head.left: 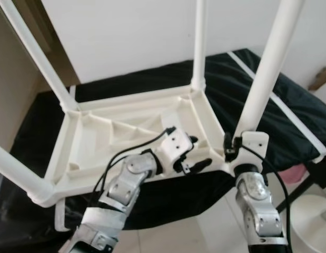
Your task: Building children table
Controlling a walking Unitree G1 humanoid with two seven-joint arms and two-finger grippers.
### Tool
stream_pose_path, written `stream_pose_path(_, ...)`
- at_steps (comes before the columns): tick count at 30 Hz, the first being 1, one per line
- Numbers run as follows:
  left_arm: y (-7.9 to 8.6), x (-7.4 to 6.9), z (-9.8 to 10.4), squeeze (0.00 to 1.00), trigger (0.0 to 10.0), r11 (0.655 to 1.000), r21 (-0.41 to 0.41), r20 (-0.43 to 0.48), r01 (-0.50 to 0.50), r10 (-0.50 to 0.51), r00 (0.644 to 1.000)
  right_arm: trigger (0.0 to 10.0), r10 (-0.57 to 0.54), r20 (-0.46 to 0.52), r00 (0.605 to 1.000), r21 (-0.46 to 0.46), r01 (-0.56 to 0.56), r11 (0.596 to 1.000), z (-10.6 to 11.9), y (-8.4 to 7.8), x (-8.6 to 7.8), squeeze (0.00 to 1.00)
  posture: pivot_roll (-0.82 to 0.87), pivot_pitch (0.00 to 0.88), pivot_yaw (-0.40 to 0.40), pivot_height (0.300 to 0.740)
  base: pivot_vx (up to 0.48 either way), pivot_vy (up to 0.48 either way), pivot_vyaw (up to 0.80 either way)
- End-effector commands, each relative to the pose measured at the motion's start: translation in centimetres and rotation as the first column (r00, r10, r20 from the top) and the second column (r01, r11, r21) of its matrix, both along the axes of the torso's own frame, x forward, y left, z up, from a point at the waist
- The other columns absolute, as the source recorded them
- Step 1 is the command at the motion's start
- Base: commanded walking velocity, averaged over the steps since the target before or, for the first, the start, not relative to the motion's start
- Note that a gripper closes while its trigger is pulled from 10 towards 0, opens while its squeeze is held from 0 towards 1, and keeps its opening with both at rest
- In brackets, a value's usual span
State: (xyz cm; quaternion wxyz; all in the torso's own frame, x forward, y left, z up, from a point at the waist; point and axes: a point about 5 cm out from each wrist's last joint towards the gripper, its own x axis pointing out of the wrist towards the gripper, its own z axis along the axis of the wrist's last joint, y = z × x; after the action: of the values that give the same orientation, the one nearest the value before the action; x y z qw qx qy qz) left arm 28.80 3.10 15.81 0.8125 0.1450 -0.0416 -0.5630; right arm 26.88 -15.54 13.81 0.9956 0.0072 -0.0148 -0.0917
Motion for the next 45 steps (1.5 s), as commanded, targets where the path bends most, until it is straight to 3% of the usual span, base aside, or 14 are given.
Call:
stream_pose_path(1, 0.6, 0.7, 0.2, 0.0, 10.0, 0.996, -0.004, 0.022, -0.091, 0.091, 0.996, 10.0, -0.034, -0.119, 0.992, 0.055, 0.041, 0.998, -2.1, 0.2, -0.6, 0.0, -0.18, 0.03, 0.115, 0.74, 0.0, 0.0, 0.0)
stream_pose_path(12, 0.3, 0.7, 0.0, 0.0, 10.0, 0.994, 0.022, 0.052, -0.104, 0.103, 0.993, 10.0, -0.013, -0.084, 0.996, 0.059, 0.018, 0.998, -1.4, 0.7, -0.4, 0.0, -0.19, 0.02, 0.124, 0.74, 0.0, 0.0, 0.0)
stream_pose_path(13, 0.3, 0.8, 0.0, 0.0, 10.0, 0.994, 0.022, 0.055, -0.11, 0.109, 0.993, 10.0, -0.004, -0.076, 0.997, 0.055, 0.008, 0.998, -1.2, 0.7, -0.3, 0.24, -0.19, 0.019, 0.124, 0.74, 0.0, 0.0, 0.0)
stream_pose_path(14, 0.2, 0.8, 0.0, 0.0, 10.0, 0.993, 0.023, 0.059, -0.112, 0.111, 0.992, 10.0, 0.013, -0.06, 0.998, 0.054, -0.01, 0.999, -0.9, 0.6, -0.2, 1.0, -0.19, 0.016, 0.125, 0.74, 0.0, 0.0, 0.0)
stream_pose_path(21, 0.0, 0.8, 0.0, 0.0, 10.0, 0.992, 0.025, 0.079, -0.122, 0.119, 0.99, 10.0, 0.102, -0.011, 0.995, 0.035, -0.101, 0.994, -0.1, 0.0, 0.1, 1.0, -0.19, 0.011, 0.124, 0.74, 0.0, 0.0, 0.0)
stream_pose_path(23, 0.0, 0.6, 0.0, 0.0, 10.0, 0.993, 0.026, 0.084, -0.116, 0.114, 0.99, 10.0, 0.236, 0.032, 0.971, -0.009, -0.236, 0.972, 0.8, -1.0, 0.6, 1.0, -0.18, 0.004, 0.123, 0.74, 0.0, 0.0, 0.0)
stream_pose_path(29, 0.1, 0.5, 0.0, 0.0, 10.0, 0.993, 0.027, 0.09, -0.118, 0.115, 0.989, 10.0, 0.338, 0.044, 0.94, -0.039, -0.336, 0.941, 1.2, -1.6, 0.8, 1.0, -0.17, 0.0, 0.12, 0.74, 0.0, 0.0, 0.0)
stream_pose_path(30, 0.4, 0.3, -0.1, 0.0, 10.0, 0.992, 0.028, 0.094, -0.12, 0.117, 0.989, 10.0, 0.426, 0.047, 0.903, -0.075, -0.422, 0.903, 1.6, -2.1, 1.3, 0.0, -0.16, 0.0, 0.127, 0.74, 0.0, 0.0, 0.0)
stream_pose_path(31, 0.4, 0.3, -0.1, 0.0, 10.0, 0.992, 0.028, 0.094, -0.12, 0.117, 0.989, 10.0, 0.426, 0.047, 0.903, -0.075, -0.422, 0.903, 1.6, -2.1, 1.3, 0.0, -0.16, 0.0, 0.127, 0.74, 0.0, 0.0, 0.0)
stream_pose_path(34, 0.4, 0.1, -0.1, 0.0, 10.0, 0.994, 0.033, 0.104, -0.107, 0.103, 0.989, 10.0, 0.534, 0.044, 0.844, -0.109, -0.527, 0.843, 2.0, -1.9, 1.9, 0.0, -0.15, 0.0, 0.136, 0.74, 0.0, 0.0, 0.0)
stream_pose_path(35, 0.4, 0.1, -0.1, 0.0, 10.0, 0.994, 0.033, 0.104, -0.107, 0.103, 0.989, 10.0, 0.534, 0.044, 0.844, -0.109, -0.527, 0.843, 2.0, -1.9, 1.9, 0.0, -0.15, 0.0, 0.136, 0.74, 0.0, 0.0, 0.0)
stream_pose_path(40, 0.4, 0.3, 0.2, 0.0, 10.0, 0.996, 0.03, 0.097, -0.086, 0.083, 0.992, 10.0, 0.664, -0.005, 0.748, -0.142, -0.658, 0.74, 2.1, -1.3, 3.2, 0.0, -0.13, 0.0, 0.141, 0.74, 0.0, 0.0, 0.0)
stream_pose_path(45, 0.8, 0.2, 0.3, 0.0, 10.0, 0.995, 0.03, 0.105, -0.096, 0.092, 0.99, 10.0, 0.705, -0.05, 0.707, -0.17, -0.702, 0.692, 1.7, -1.2, 3.7, 0.0, -0.1, 0.0, 0.131, 0.74, 0.0, 0.0, 0.0)
